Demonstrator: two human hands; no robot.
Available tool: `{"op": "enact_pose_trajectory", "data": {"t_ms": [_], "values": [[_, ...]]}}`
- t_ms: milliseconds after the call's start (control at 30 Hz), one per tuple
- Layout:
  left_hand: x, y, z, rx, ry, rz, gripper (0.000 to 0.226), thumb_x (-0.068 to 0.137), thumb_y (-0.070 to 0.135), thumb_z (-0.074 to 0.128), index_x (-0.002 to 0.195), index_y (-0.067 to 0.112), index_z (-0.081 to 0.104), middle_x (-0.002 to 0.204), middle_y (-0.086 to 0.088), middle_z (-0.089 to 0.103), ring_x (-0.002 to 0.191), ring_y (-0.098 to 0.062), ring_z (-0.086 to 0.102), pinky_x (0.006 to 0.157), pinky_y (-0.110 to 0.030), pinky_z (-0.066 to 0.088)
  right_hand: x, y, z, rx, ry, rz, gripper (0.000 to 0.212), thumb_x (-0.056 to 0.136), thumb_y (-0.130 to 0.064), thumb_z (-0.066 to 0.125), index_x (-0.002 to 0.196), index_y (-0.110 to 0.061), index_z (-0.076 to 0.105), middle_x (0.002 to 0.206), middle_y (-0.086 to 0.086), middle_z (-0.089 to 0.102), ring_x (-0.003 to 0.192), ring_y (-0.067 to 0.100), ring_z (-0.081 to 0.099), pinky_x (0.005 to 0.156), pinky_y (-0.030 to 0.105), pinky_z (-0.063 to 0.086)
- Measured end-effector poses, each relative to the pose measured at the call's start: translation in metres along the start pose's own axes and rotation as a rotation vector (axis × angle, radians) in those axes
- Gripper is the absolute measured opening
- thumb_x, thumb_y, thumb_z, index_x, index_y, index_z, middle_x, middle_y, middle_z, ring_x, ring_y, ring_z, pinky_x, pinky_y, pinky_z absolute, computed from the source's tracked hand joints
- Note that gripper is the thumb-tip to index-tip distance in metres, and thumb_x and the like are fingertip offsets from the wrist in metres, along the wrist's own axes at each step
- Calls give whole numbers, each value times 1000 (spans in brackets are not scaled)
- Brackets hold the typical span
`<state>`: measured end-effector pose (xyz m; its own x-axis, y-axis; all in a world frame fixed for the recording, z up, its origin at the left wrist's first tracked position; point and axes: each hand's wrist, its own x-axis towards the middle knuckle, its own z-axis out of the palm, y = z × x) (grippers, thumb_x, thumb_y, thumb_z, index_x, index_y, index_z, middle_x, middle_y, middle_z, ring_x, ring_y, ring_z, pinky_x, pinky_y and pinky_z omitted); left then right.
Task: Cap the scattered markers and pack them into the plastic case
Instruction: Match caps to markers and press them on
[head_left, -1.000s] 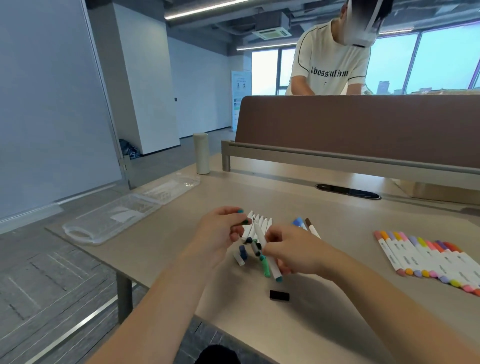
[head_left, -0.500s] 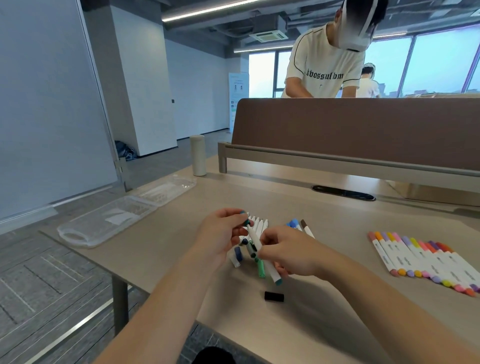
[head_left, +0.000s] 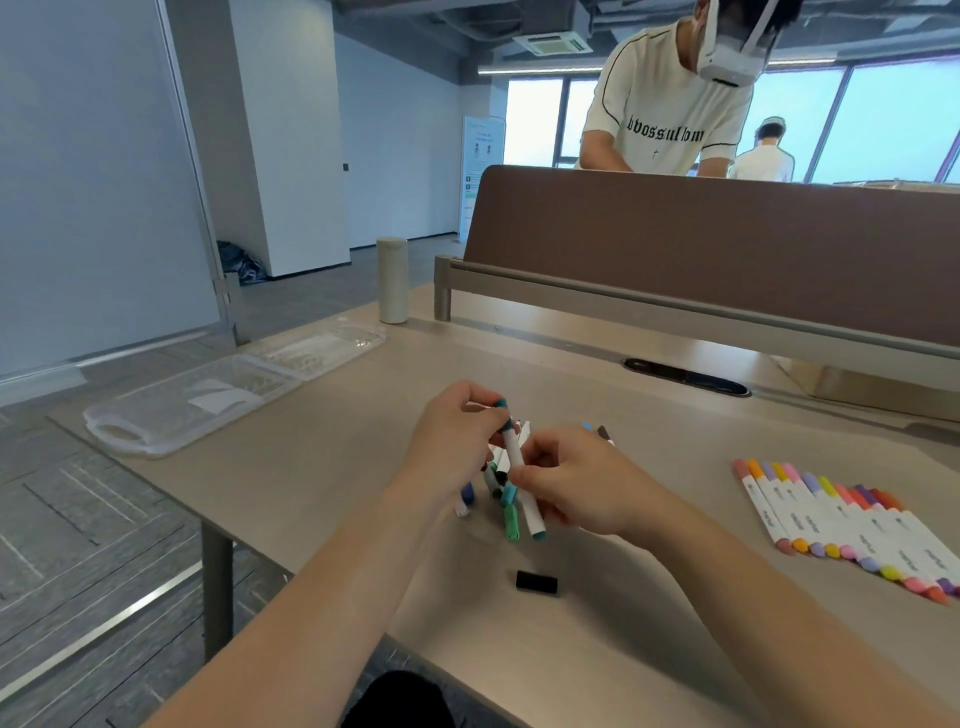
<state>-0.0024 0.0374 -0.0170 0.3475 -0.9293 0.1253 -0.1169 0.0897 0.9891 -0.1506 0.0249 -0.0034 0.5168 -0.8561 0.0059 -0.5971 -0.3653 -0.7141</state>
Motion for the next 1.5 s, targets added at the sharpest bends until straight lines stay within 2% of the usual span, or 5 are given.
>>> {"op": "enact_pose_trajectory", "data": {"t_ms": [100, 367, 700, 1333, 1500], "values": [[7, 3, -3, 94, 51, 1, 20, 91, 20, 59, 110, 25, 59, 99, -2, 65, 80, -17, 65, 64, -32, 53, 18, 6, -6, -219, 113, 83, 21, 91, -23, 60, 82, -6, 68, 61, 6, 68, 54, 19, 63, 57, 32, 54], [16, -9, -11, 50, 13, -42, 8, 89, 20, 60, 86, 18, 67, 76, 0, 67, 64, -16, 55, 63, -33, 42, 49, 16, -8, -439, 28, 322, 31, 88, -29, 67, 70, -5, 72, 59, 4, 71, 54, 16, 67, 77, 34, 60], [13, -13, -6, 68, -36, -91, 14, 90, 19, 59, 88, 10, 69, 72, -1, 66, 56, -17, 50, 45, -28, 40, 57, 25, -1, -698, 169, 312, 21, 85, -16, 66, 68, -16, 54, 69, 2, 57, 60, 19, 54, 48, 25, 35], [10, -9, -22, 156, 4, -38, 17, 90, 17, 55, 82, 11, 69, 68, 2, 65, 57, -15, 50, 55, -27, 39, 90, -18, 14, -769, -130, 401, 26, 86, -5, 62, 64, -10, 49, 65, 2, 45, 54, 13, 39, 49, 24, 32], [2, -6, -19, 548, -97, 5, 12, 88, 22, 61, 84, 14, 69, 64, 0, 69, 48, -13, 64, 46, -18, 45, 82, -11, 8, -559, -14, 357, 24, 85, -7, 56, 61, -10, 53, 64, 5, 51, 56, 18, 47, 56, 26, 39]]}}
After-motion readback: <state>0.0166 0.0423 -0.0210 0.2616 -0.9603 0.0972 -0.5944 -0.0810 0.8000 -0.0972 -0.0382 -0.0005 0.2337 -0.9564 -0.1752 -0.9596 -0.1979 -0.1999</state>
